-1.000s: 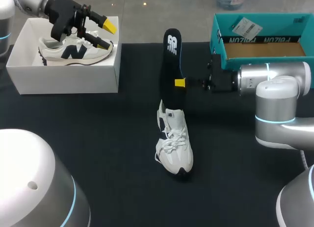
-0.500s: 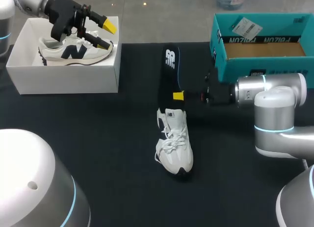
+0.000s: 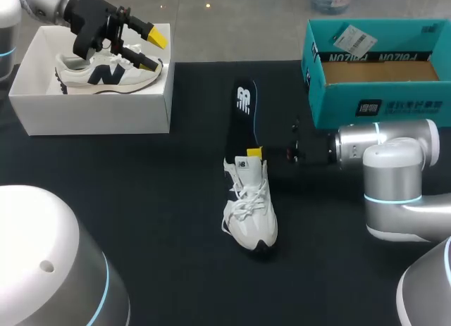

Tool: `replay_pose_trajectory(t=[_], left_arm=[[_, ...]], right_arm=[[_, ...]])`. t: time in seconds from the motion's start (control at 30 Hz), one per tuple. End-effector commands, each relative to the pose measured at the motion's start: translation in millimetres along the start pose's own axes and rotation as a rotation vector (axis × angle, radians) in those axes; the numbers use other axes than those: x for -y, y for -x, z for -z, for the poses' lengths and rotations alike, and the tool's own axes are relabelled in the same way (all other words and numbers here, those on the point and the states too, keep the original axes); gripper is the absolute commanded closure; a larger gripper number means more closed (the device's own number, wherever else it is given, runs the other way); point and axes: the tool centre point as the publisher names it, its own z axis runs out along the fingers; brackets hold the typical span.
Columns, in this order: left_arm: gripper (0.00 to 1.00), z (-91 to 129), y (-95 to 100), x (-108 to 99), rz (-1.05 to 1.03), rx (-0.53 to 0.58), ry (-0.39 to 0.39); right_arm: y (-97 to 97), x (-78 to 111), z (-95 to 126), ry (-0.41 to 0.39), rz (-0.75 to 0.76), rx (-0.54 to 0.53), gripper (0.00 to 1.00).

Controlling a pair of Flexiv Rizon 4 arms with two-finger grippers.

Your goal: Take the shoe out of the shoebox, open the shoe tongue, remove and reinsert the insole, then place the shoe into the shoebox

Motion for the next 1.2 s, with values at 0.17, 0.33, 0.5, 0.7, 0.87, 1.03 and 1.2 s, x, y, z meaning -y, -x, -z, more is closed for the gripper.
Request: replay_pose_trajectory(t=[0.17, 0.33, 0.5, 0.7, 0.87, 1.03, 1.2], left_arm=[[0.0, 0, 0.2, 0, -0.001, -0.002, -0.001], [0.0, 0, 0.2, 0, -0.001, -0.002, -0.001], [0.0, 0, 0.2, 0, -0.001, -0.002, -0.001], [0.0, 0, 0.2, 0, -0.001, -0.002, -0.001], [0.0, 0, 0.2, 0, -0.001, -0.002, -0.001], [0.0, 0, 0.2, 0, -0.001, -0.002, -0.001], [0.0, 0, 0.2, 0, -0.001, -0.002, -0.001]], right_arm=[[-6.3, -10.3, 8, -0.004, 0.036, 0.029, 0.66], [-6.5, -24.4, 11, -0.026, 0.057, 0.021, 0.62], [3.2, -43.7, 19, -0.039, 0.076, 0.027, 0.66], [18.2, -55.2, 24, -0.065, 0.083, 0.032, 0.75], [21.0, -58.1, 20, -0.071, 0.083, 0.027, 0.78], [22.2, -61.2, 15, -0.089, 0.083, 0.022, 0.89], [21.2, -61.6, 15, -0.095, 0.078, 0.031, 1.0]])
